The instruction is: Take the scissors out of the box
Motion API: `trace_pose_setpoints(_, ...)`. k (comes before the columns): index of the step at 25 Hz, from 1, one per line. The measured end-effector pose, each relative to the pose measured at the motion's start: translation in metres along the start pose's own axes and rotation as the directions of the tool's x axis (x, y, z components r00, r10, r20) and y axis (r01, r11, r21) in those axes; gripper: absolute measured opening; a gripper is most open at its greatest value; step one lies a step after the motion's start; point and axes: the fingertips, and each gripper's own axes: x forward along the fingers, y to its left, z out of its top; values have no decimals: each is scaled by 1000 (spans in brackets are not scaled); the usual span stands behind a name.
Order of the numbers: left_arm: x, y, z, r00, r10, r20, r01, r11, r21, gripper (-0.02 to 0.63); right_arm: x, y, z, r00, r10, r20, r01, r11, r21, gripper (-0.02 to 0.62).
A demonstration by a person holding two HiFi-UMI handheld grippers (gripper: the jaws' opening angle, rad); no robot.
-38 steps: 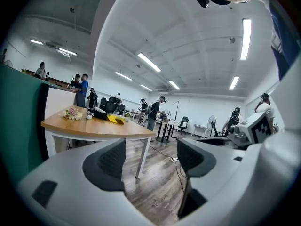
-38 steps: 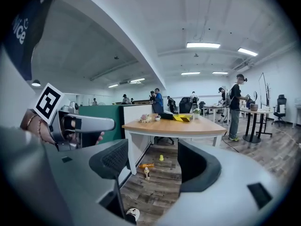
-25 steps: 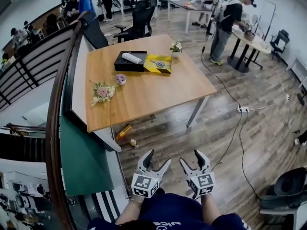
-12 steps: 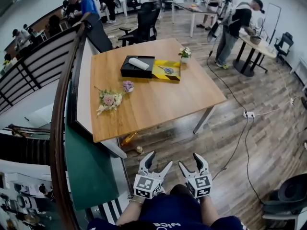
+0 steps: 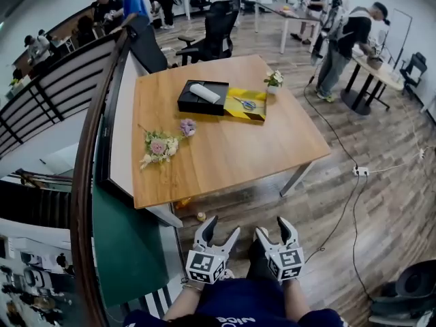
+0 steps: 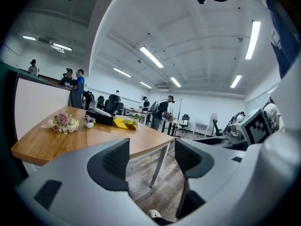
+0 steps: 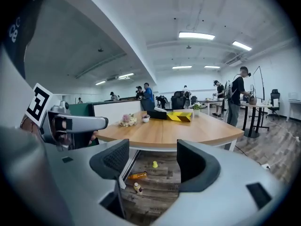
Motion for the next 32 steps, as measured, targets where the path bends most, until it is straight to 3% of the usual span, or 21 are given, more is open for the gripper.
trace_pose_setpoints(8, 67, 32, -4, 997, 65, -52, -69, 995, -77, 301, 74, -51, 13, 994, 88, -66, -91, 995, -48, 322)
trace_pose_setpoints(12, 109, 49, 9, 990, 135, -37, -138, 987, -82, 301, 111, -85, 25, 985, 144, -99, -151, 986, -70, 327)
trace_pose_setpoints(21, 203, 64, 36, 976, 218, -19, -218, 970, -108, 301, 178, -164, 54, 962, 236, -140, -251, 963, -100, 316)
trace_pose_setpoints(32, 283, 54, 42, 969, 244, -35, -246, 965, -86, 298, 210, -216, 54, 934, 302, -190, -325, 940, -105, 307)
